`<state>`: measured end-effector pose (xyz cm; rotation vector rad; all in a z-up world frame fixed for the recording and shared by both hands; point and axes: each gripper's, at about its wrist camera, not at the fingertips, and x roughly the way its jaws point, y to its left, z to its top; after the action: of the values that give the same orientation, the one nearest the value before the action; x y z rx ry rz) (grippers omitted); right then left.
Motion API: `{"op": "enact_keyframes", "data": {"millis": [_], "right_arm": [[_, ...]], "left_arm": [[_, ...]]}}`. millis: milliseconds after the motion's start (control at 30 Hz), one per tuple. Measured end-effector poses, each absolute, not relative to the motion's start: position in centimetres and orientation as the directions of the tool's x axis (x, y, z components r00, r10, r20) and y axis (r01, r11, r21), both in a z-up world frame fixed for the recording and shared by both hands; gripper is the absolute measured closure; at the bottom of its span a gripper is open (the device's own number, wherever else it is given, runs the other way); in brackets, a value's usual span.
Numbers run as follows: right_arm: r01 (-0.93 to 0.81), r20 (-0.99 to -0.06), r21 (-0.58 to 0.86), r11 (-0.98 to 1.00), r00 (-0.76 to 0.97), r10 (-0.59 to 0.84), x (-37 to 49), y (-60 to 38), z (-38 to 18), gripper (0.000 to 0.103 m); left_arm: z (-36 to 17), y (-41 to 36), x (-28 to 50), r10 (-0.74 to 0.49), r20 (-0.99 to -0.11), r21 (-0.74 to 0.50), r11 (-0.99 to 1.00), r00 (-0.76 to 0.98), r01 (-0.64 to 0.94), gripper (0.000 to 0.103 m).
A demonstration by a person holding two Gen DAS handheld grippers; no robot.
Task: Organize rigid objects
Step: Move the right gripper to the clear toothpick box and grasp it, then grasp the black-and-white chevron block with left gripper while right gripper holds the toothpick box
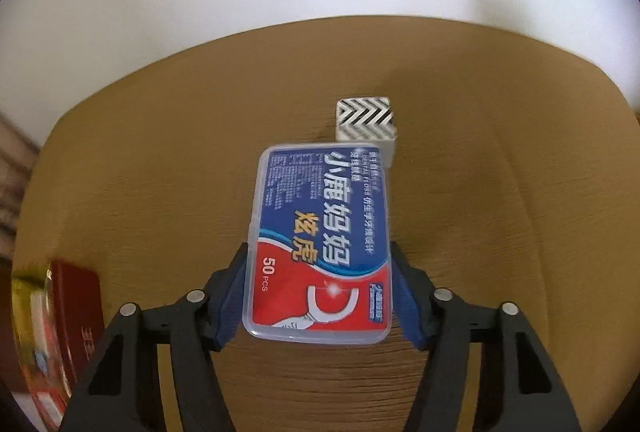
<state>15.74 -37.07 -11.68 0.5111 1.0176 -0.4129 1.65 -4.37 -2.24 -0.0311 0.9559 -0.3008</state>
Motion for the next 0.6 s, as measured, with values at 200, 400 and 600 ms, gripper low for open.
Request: {"op": "enact_keyframes", "data": {"millis": [200, 400, 600], "right_arm": [[0.471, -0.848, 0.194, 0.861, 0.522, -0.095, 7.3, -38.7, -10.9, 0.044], [0.576, -0.826, 0.03, 0.817, 0.474, -0.304, -3.4, -44.9, -11.2, 0.044], [0.654, -0.831, 0.063, 0.754, 0.453, -0.324, -7.2, -51.0, -13.4, 0.045]], "left_arm": [[-3.0, -5.3, 1.6, -0.244, -0.814, -0.119, 0.959, 0.527, 0.259, 0.05], [-3.3, -9.0, 0.6, -0.218, -0.846, -0.046, 0.939, 0.487, 0.341, 0.049], [-2.2, -15.4, 1.4, -0.262, -0.858, -0.039, 0.891, 0.442, 0.452, 0.049]]}}
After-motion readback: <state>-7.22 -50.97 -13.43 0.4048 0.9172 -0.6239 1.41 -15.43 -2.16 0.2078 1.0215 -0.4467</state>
